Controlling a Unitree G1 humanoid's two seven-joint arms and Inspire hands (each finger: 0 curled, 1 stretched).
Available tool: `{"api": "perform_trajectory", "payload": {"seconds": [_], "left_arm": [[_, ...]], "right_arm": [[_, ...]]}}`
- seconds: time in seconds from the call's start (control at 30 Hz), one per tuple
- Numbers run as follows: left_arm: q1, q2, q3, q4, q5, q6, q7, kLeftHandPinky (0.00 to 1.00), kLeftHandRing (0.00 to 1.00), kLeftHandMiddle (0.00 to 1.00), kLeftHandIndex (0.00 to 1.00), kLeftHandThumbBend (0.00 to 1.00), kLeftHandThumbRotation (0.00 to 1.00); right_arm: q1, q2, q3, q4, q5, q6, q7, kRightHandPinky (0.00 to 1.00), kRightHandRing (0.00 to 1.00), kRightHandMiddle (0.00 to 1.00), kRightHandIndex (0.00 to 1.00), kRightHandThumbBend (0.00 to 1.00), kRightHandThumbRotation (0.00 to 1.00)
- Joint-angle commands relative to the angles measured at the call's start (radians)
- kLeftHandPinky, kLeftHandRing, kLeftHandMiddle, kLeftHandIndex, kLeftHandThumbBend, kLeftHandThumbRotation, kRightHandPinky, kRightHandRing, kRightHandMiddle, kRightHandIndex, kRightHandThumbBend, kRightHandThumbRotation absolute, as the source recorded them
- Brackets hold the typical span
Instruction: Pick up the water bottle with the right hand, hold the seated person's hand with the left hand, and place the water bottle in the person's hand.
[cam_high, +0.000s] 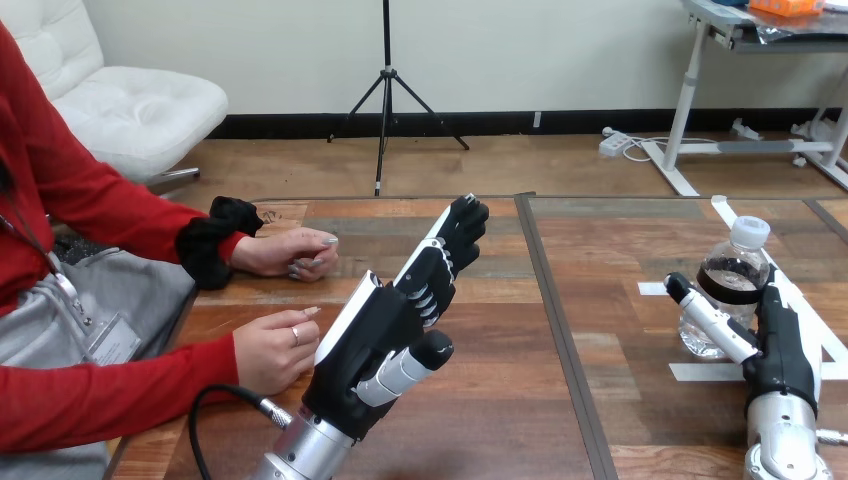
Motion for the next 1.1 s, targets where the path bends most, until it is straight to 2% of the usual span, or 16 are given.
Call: {"api": "perform_trajectory", "payload": {"seconds": [0.0,0.13,0.27,0.37,0.43,0.57,0.83,1.07], "left_arm": [[-0.017,-0.003,-0.003,-0.061,-0.030,0.007,-0.005,0.99,1.00,1.00,1.00,1.00,0.84],[-0.015,-0.001,-0.002,-0.070,-0.054,0.017,-0.034,0.99,1.00,1.00,1.00,1.00,0.84],[-0.011,0.002,-0.002,-0.080,-0.063,0.022,-0.042,0.98,1.00,1.00,1.00,1.00,0.84],[-0.008,0.003,0.000,-0.086,-0.068,0.021,-0.047,0.98,1.00,1.00,1.00,1.00,0.84],[-0.007,0.004,0.002,-0.088,-0.070,0.019,-0.050,0.98,1.00,1.00,0.99,1.00,0.84],[-0.004,0.007,0.004,-0.094,-0.076,0.021,-0.053,0.97,0.99,1.00,0.99,1.00,0.84],[-0.001,0.011,0.007,-0.105,-0.097,0.036,-0.069,0.97,0.99,0.99,0.98,1.00,0.83],[0.006,0.013,0.011,-0.121,-0.108,0.052,-0.076,0.96,0.98,0.99,0.97,1.00,0.82]], "right_arm": [[-0.096,-0.028,0.003,0.006,-0.003,0.011,0.004,0.89,0.98,1.00,1.00,1.00,0.47],[-0.101,-0.031,0.002,0.013,-0.003,0.017,0.007,0.91,0.99,1.00,1.00,1.00,0.46],[-0.108,-0.039,0.015,0.020,-0.020,0.034,-0.010,0.91,0.98,1.00,1.00,1.00,0.45],[-0.113,-0.043,0.023,0.024,-0.033,0.045,-0.031,0.89,0.96,1.00,1.00,1.00,0.45],[-0.116,-0.043,0.026,0.026,-0.040,0.050,-0.045,0.83,0.92,0.99,1.00,1.00,0.45],[-0.123,-0.041,0.016,0.030,-0.034,0.055,-0.045,0.79,0.89,0.98,1.00,1.00,0.43],[-0.136,-0.036,0.007,0.036,-0.029,0.065,-0.052,0.72,0.85,0.94,0.98,1.00,0.33],[-0.146,-0.031,0.015,0.042,-0.043,0.067,-0.096,0.67,0.79,0.86,0.89,1.00,0.24]]}}
